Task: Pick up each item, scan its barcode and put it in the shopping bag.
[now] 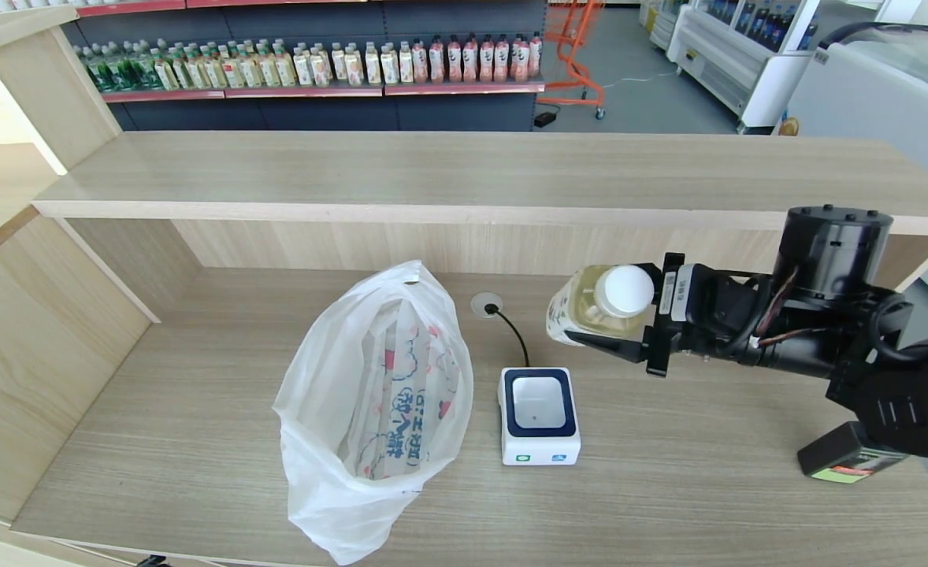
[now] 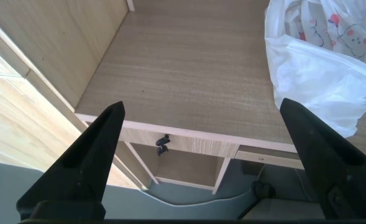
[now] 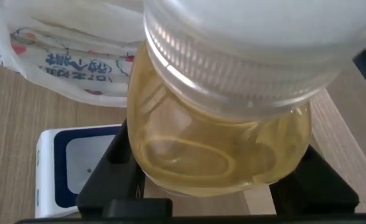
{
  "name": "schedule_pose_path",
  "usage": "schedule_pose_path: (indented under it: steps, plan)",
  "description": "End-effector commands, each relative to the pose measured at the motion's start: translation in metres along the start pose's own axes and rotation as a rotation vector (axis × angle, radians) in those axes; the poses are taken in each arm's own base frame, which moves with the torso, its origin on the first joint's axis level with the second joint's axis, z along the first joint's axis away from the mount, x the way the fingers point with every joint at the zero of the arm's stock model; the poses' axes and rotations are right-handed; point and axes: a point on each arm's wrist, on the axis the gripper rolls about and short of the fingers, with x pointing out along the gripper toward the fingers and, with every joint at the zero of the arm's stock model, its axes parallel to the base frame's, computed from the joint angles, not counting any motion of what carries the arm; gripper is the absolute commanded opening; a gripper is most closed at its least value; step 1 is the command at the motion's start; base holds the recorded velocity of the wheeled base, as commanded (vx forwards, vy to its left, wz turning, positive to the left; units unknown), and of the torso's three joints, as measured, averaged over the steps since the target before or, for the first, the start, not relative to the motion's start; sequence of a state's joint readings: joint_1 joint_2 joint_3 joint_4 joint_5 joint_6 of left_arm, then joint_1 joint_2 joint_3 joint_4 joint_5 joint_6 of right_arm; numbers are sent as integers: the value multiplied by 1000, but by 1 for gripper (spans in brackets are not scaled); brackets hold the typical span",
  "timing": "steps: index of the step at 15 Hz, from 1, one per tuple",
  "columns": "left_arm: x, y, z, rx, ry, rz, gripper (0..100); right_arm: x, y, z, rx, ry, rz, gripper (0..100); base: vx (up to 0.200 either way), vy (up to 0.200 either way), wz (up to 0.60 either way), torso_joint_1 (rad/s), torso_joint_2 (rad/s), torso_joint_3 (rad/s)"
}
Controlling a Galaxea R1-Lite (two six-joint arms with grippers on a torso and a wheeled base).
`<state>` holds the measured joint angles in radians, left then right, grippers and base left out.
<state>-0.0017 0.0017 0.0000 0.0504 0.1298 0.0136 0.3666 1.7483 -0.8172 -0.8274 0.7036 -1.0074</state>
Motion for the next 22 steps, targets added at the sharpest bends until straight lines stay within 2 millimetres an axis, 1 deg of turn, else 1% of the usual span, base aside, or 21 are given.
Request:
schedule_pose_path:
  steps: [1, 4, 6, 8, 9, 11, 14, 16, 18, 22]
  plan:
    - [0, 0, 0, 0, 0, 1, 100, 5, 16, -19, -20, -7, 47, 0, 0, 0, 0, 0, 0, 0]
    - [0, 0, 0, 0, 0, 1, 100, 7, 27, -28, -113, -87, 93, 0, 0, 0, 0, 0, 0, 0]
    - [0, 0, 0, 0, 0, 1, 100, 8, 39, -36, -141, -161, 163, 0, 0, 0, 0, 0, 0, 0]
    - [0, 0, 0, 0, 0, 1, 100, 10, 46, -42, -157, -197, 195, 0, 0, 0, 0, 0, 0, 0]
    - [0, 0, 0, 0, 0, 1, 100, 8, 47, -49, -157, -194, 202, 0, 0, 0, 0, 0, 0, 0]
    - [0, 0, 0, 0, 0, 1, 100, 6, 47, -53, -159, -189, 206, 0, 0, 0, 0, 0, 0, 0]
    - [0, 0, 0, 0, 0, 1, 100, -5, 47, -67, -154, -178, 217, 0, 0, 0, 0, 0, 0, 0]
    - [0, 0, 0, 0, 0, 1, 100, -8, 51, -72, -166, -183, 247, 0, 0, 0, 0, 0, 0, 0]
    - [0, 0, 0, 0, 0, 1, 100, -6, 54, -75, -159, -187, 267, 0, 0, 0, 0, 0, 0, 0]
    - [0, 0, 0, 0, 0, 1, 100, -1, 48, -78, -165, -221, 266, 0, 0, 0, 0, 0, 0, 0]
